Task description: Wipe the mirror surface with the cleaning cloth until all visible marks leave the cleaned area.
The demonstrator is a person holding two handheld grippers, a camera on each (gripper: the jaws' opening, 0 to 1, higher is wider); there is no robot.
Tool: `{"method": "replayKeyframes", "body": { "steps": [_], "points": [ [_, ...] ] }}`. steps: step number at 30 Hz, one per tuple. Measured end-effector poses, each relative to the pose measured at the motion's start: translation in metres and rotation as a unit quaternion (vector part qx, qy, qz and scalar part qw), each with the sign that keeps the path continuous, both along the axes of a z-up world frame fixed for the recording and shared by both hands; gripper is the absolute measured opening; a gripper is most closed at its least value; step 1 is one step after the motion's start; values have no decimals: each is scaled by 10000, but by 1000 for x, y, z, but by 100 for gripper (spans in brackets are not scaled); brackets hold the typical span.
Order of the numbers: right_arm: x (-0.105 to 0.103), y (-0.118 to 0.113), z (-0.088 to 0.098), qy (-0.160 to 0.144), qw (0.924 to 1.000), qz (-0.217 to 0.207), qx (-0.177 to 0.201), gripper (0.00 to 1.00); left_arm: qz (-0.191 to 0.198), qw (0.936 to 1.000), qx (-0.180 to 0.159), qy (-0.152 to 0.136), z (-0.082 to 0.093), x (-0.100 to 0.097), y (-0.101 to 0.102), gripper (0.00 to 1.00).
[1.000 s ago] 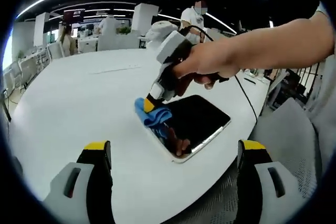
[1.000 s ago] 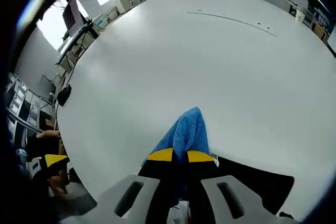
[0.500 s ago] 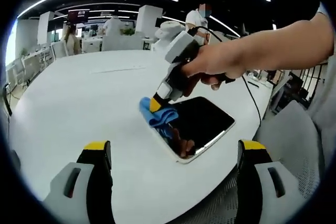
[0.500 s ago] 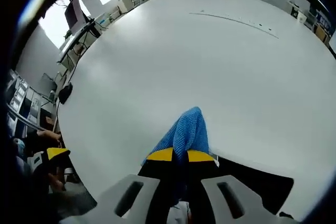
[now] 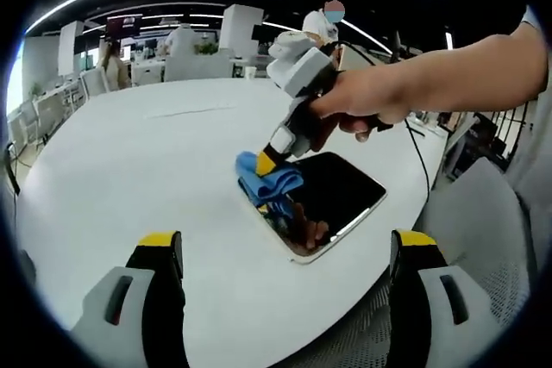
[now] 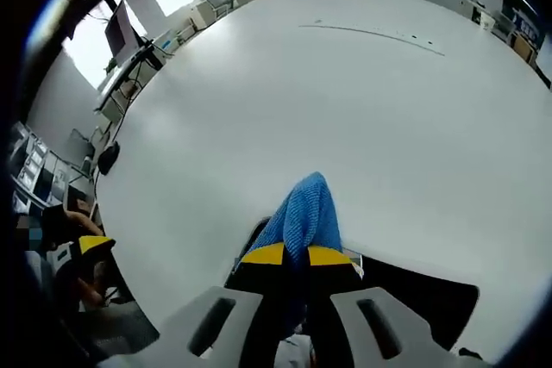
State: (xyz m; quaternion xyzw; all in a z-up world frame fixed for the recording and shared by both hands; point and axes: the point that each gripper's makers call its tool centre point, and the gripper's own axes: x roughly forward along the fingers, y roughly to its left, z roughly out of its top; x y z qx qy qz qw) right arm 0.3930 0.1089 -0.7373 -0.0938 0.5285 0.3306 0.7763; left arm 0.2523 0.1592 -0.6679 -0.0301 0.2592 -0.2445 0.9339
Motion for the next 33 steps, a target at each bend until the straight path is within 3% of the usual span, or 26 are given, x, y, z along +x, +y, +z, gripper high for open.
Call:
{"method": "replayKeyframes", "body": {
  "steps": [33],
  "points": [
    [6,-34,0,12,9998,-198,-91,2,-105,9999,91,31,-3,-2,-3,99]
  ]
}}
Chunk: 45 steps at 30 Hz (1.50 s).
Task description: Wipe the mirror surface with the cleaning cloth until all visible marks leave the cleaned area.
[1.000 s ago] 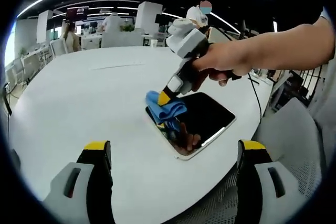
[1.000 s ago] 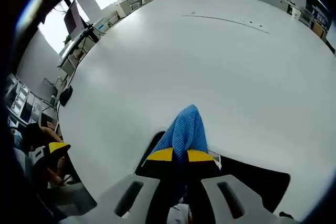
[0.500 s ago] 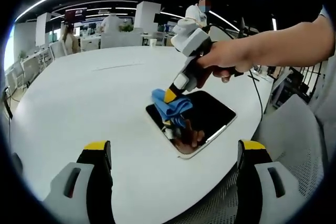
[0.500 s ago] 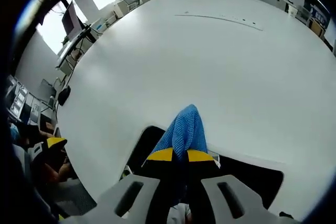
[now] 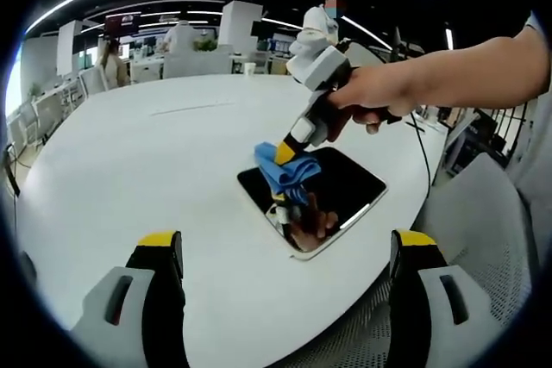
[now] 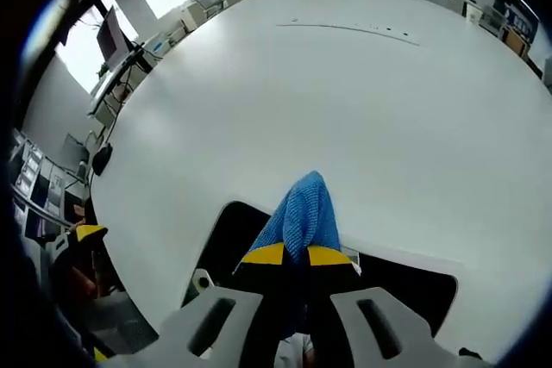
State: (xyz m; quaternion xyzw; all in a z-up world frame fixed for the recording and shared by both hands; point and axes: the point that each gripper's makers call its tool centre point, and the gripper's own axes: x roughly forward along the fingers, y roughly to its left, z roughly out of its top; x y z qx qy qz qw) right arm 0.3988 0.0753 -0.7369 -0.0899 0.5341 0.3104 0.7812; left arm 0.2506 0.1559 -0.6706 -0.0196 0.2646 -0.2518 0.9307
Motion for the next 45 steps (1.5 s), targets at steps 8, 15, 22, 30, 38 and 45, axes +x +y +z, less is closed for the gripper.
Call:
{"method": "replayKeyframes", "body": {
  "steps": [8,15,22,30,38,45],
  "points": [
    [-1,1,0,-82,10000,5,-54,2,9,10000,27,14,-1,0,1,99],
    [-10,-1,0,-63,9998,26,-172,1,15,10000,-15,9,0,0,1,99],
    [-17,-4,-1,-77,9999,-47,-123,2,-9,10000,3,24,-2,1,1,99],
    [-30,-7,-2,-46,9999,-93,-56,2,-21,10000,13,23,-4,1,1,99],
    [-49,-10,-1,-84,9999,-57,-16,2,-33,10000,33,30,-5,1,1,99],
    [-60,-12,-1,-73,9999,-65,34,2,-58,10000,38,38,-6,1,0,99]
  ]
}}
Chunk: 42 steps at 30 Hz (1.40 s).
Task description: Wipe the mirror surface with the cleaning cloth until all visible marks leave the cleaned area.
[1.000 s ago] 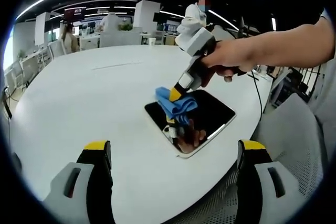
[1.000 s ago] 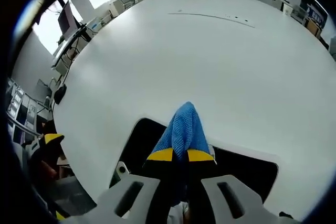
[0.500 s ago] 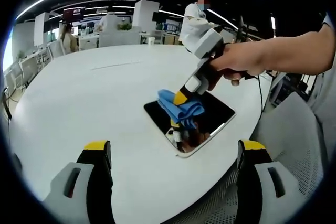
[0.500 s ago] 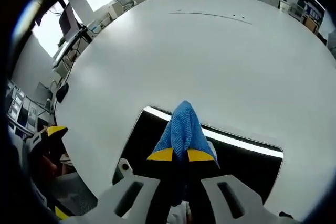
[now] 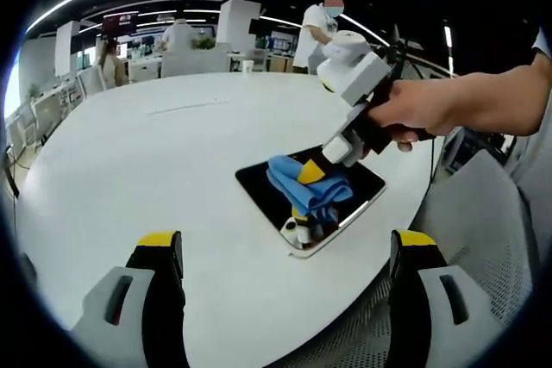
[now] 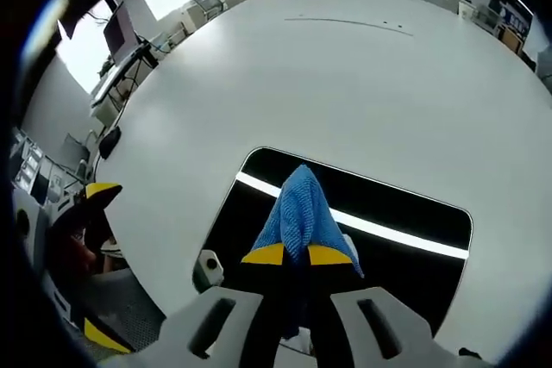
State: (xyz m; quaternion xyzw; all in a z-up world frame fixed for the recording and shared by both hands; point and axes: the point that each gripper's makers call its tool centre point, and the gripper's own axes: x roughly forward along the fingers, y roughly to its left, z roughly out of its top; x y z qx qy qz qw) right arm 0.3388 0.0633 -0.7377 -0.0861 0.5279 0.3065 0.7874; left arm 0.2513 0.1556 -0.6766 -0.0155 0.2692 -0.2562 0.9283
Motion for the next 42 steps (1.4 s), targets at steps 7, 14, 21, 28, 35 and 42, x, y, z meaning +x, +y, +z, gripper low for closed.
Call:
{"method": "replayKeyframes", "body": {
  "steps": [7,14,21,28,35,42],
  "points": [
    [-12,-1,0,20,10000,16,48,2,-24,10000,31,-4,0,-1,-1,99],
    [-23,-2,0,-9,10000,74,53,2,-45,10000,60,10,0,-1,-1,98],
    [-29,-3,1,-5,9999,40,117,2,-52,10000,68,19,0,-2,-1,98],
    [-37,-3,1,13,9999,5,164,2,-48,10000,75,26,-1,-1,0,98],
    [-44,-4,1,21,9998,18,196,2,-41,10000,82,27,-1,-1,1,97],
    [-50,-4,0,35,9997,-9,240,2,-37,9999,93,41,-2,-1,1,97]
  ]
}}
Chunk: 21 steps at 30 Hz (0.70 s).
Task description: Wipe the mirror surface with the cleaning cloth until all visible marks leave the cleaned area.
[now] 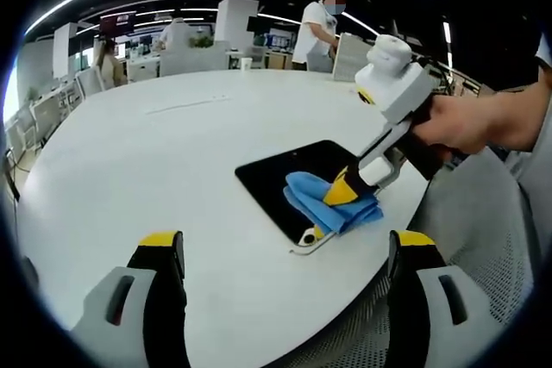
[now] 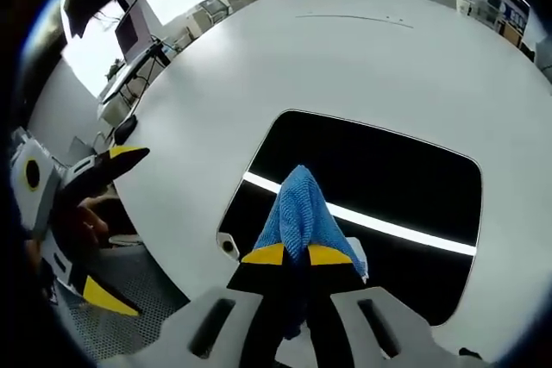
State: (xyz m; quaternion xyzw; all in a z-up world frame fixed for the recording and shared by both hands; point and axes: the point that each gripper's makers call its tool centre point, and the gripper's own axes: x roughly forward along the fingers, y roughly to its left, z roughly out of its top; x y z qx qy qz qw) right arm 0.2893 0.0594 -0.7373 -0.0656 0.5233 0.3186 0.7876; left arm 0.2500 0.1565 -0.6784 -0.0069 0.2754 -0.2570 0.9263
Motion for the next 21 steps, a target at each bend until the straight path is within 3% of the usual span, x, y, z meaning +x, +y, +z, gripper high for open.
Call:
{"method": "replayKeyframes", "body": {
  "steps": [21],
  "points": [
    [-12,1,0,51,10000,-35,71,2,-7,10000,14,-10,0,-1,0,97]
  ]
}}
